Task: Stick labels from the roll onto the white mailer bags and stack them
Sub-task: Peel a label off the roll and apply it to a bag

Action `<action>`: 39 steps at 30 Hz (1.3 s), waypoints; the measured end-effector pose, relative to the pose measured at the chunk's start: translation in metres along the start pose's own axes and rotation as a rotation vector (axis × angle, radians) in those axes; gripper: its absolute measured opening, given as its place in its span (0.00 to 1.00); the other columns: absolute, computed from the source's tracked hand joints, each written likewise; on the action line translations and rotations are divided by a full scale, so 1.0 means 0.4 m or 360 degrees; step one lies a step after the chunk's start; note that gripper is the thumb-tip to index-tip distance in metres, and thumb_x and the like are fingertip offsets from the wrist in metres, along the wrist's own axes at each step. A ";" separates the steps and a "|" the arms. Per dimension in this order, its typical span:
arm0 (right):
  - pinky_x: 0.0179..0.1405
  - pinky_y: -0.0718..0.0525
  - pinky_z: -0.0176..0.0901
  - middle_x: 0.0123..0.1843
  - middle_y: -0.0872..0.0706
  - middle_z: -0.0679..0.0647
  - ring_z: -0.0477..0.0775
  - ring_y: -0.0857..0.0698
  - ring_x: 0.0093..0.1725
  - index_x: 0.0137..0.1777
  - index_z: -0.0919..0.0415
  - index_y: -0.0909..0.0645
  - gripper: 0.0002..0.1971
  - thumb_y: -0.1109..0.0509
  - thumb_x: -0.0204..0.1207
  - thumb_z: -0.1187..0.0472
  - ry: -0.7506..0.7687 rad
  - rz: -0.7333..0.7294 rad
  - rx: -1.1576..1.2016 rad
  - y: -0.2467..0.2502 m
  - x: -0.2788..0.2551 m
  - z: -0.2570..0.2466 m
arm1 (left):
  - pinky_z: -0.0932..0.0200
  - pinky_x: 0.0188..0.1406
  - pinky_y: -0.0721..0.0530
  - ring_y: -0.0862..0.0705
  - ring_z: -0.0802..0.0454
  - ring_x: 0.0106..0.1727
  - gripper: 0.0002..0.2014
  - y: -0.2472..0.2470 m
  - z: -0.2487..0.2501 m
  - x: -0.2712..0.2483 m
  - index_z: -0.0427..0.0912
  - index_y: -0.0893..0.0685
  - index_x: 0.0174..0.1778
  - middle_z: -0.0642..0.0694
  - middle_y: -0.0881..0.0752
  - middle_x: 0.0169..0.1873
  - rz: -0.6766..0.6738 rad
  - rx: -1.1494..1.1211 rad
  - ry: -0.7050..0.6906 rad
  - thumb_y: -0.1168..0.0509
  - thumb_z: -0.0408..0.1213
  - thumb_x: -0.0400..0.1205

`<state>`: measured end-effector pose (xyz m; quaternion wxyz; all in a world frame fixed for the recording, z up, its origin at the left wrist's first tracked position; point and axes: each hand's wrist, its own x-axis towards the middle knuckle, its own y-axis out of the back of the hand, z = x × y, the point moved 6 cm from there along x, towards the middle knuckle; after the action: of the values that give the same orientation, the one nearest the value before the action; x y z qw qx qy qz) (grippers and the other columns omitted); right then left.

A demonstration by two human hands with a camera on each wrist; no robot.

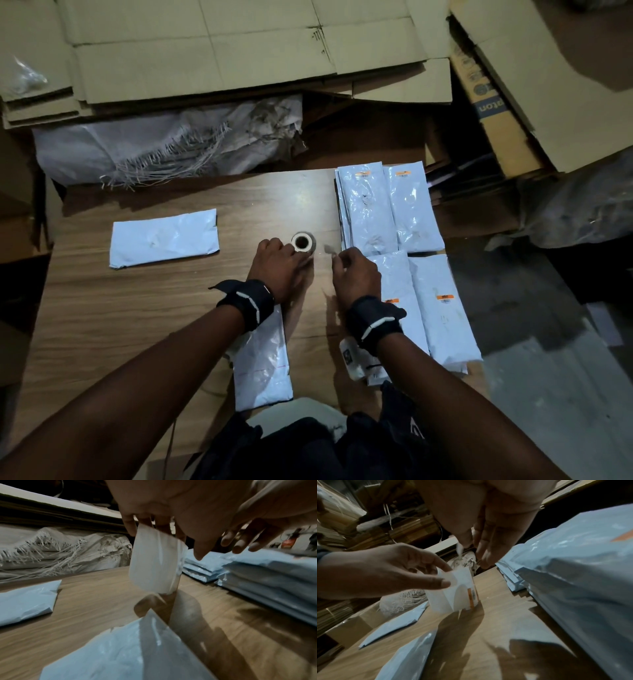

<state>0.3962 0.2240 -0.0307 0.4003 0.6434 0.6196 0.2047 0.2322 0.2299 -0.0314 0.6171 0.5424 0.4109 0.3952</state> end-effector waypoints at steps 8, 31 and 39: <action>0.46 0.18 0.53 0.38 0.11 0.54 0.60 0.14 0.44 0.42 0.58 0.16 0.43 0.62 0.72 0.24 0.0236 -0.0060 -0.0011 0.016 -0.096 0.041 | 0.45 0.59 0.27 0.20 0.44 0.60 0.08 0.104 0.003 -0.152 0.51 0.13 0.51 0.56 0.13 0.50 0.0704 -0.0454 0.0126 0.34 0.46 0.81; 0.29 0.17 0.45 0.32 0.12 0.54 0.53 0.15 0.28 0.39 0.60 0.15 0.13 0.28 0.79 0.52 0.0054 -0.0605 0.0667 -0.163 -0.184 0.012 | 0.75 0.25 0.26 0.17 0.61 0.29 0.06 -0.014 -0.056 -0.395 0.36 0.11 0.45 0.42 0.09 0.39 -0.0091 -0.2179 0.0910 0.31 0.33 0.83; 0.32 0.15 0.41 0.34 0.10 0.53 0.50 0.12 0.30 0.40 0.60 0.12 0.04 0.25 0.77 0.65 -0.0071 -0.0979 0.0880 -0.241 -0.236 -0.017 | 0.70 0.25 0.24 0.15 0.58 0.33 0.05 -0.126 -0.073 -0.444 0.44 0.11 0.44 0.46 0.08 0.41 -0.0126 -0.2215 0.1194 0.31 0.38 0.83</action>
<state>0.3160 0.1267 -0.0790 0.2684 0.5157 0.8058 -0.1126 0.1448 0.0690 -0.0698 0.6484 -0.1527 0.2689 0.6957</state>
